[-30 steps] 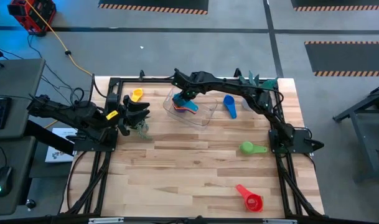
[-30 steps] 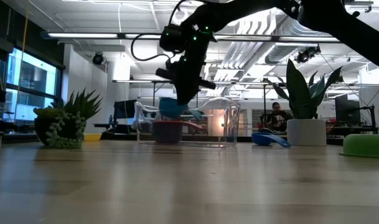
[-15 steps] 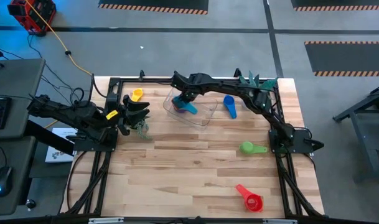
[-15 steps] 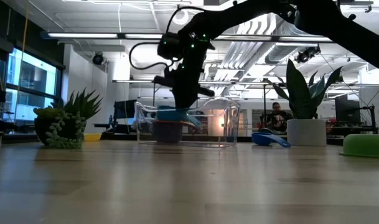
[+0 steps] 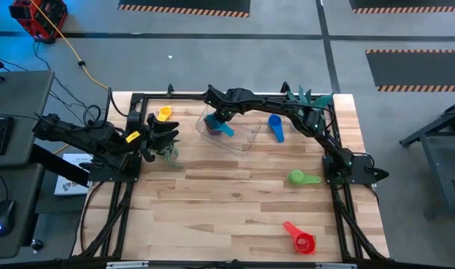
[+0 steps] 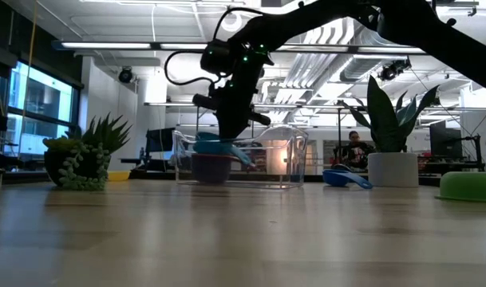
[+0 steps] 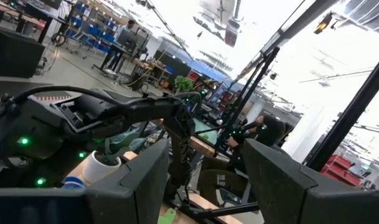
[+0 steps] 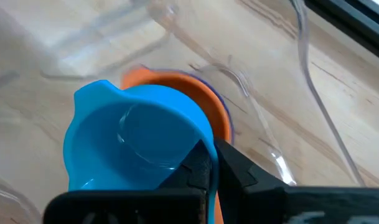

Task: Nest measuring cups in basket
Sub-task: Stack the light blue measuring cup on top of the orange measuring cup on the transparent bin

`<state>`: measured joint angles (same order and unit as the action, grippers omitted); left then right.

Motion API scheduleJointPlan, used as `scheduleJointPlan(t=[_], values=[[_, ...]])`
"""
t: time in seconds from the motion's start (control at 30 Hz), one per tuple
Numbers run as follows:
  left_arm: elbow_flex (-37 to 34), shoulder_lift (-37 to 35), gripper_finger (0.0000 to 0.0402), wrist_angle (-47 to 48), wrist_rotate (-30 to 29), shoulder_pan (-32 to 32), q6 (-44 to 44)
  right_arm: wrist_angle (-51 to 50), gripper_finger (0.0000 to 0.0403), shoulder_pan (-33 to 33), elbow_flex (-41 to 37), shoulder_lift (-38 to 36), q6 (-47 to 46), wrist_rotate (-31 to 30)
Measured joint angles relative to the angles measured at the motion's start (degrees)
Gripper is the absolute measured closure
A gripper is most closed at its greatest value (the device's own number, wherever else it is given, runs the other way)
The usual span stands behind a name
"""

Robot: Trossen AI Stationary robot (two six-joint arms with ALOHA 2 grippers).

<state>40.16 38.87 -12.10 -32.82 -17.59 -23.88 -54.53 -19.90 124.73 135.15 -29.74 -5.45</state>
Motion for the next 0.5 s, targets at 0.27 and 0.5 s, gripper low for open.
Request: scheduleJointPlan(t=[0.27,0.5], values=[[0.00,0.02,0.0202,0.00,0.00,-0.01,0.02,0.20,0.0328,0.00,0.00,-0.02,0.74,-0.37],[0.00,0.02,0.0202,0.00,0.02,-0.01,0.07,0.00,0.0268,-0.11,0.02,-0.79,2.16,-1.89]])
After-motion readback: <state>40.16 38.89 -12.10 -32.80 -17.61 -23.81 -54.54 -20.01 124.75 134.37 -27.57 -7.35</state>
